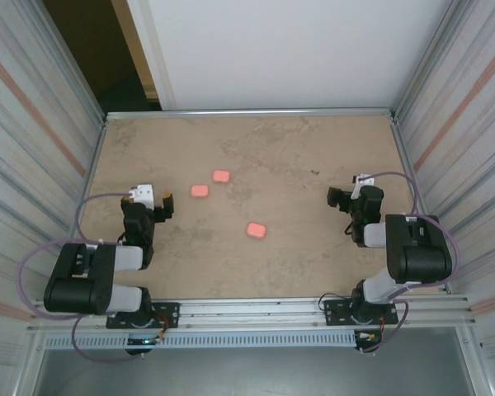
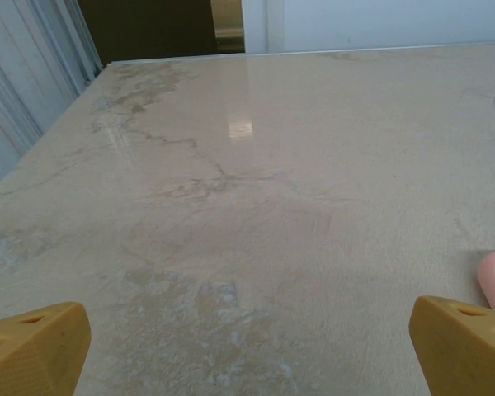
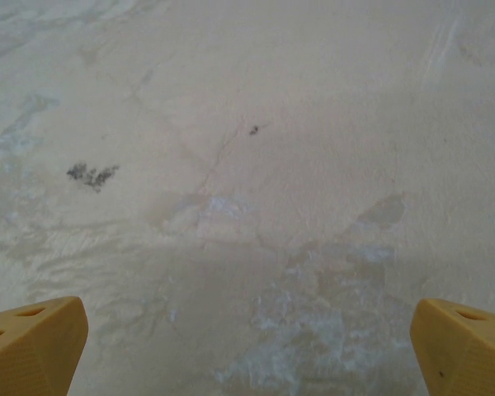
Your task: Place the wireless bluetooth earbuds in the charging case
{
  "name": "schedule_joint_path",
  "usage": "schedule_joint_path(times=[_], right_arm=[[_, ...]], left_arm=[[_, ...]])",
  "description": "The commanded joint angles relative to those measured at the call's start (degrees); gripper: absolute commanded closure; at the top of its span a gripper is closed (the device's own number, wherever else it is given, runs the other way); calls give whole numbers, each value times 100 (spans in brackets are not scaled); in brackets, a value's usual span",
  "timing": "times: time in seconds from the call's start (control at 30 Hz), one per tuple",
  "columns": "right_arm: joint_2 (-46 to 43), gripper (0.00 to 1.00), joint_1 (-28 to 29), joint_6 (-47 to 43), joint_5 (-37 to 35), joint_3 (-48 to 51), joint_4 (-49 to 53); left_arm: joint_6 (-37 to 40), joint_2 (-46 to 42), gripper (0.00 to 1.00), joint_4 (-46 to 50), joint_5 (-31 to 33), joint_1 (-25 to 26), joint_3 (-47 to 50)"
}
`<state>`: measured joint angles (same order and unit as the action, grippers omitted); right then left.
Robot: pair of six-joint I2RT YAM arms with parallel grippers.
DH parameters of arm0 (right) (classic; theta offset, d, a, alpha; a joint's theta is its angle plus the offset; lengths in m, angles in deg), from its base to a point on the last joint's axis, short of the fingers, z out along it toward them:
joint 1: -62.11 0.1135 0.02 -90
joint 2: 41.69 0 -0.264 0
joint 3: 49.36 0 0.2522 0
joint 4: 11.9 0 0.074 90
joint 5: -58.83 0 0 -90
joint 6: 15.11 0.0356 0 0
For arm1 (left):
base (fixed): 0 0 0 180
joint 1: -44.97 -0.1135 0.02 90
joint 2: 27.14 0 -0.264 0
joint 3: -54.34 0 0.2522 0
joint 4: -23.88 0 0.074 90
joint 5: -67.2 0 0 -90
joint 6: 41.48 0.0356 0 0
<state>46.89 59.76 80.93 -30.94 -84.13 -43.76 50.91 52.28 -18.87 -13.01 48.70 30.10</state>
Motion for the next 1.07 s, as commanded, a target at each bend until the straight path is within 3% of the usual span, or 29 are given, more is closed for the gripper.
schedule_joint_path(times=[0.0, 0.13, 0.37, 1.03], right_arm=[[10, 1, -69, -93, 145, -230, -83], [-19, 1, -77, -86, 163, -245, 1], [-25, 1, -51, -112, 122, -232, -26], [-26, 1, -13, -132, 55, -238, 10]], left_arm=[[138, 341, 1, -553, -466, -39, -239], [274, 725, 1, -436, -910, -91, -533], [113, 739, 1, 1180, -1290, -341, -1341], [105, 716, 1, 1107, -1318, -356, -1295]])
